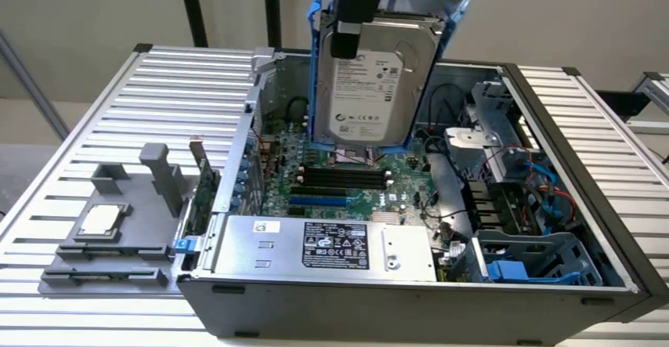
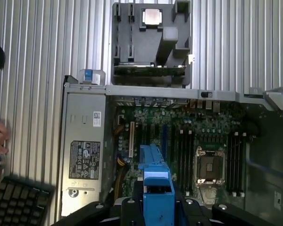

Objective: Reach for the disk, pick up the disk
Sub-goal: 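Pick up the disk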

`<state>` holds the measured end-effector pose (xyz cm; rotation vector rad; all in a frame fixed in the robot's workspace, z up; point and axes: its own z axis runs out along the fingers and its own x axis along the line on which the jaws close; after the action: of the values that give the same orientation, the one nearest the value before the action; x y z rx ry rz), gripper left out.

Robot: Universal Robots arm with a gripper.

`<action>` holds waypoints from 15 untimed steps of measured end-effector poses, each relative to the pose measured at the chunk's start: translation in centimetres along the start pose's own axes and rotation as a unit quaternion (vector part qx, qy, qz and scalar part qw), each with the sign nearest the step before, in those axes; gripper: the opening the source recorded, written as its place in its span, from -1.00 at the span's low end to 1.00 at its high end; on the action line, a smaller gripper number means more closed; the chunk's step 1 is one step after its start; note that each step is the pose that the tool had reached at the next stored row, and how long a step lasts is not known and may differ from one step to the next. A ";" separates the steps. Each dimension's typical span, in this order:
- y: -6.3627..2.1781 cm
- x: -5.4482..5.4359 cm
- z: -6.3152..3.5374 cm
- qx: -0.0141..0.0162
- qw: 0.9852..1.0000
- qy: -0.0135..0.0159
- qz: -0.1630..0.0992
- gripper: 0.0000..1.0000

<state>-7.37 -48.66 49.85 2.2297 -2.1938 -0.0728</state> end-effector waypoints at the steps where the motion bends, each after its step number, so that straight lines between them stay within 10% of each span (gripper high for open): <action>1: -0.45 0.1 -0.03 0.000 1.000 0.000 0.000 -0.35; 15: -6.80 1.7 -0.33 0.000 1.000 0.000 0.000 -0.35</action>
<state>-0.54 -50.22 49.85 2.2297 -2.1936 -0.0728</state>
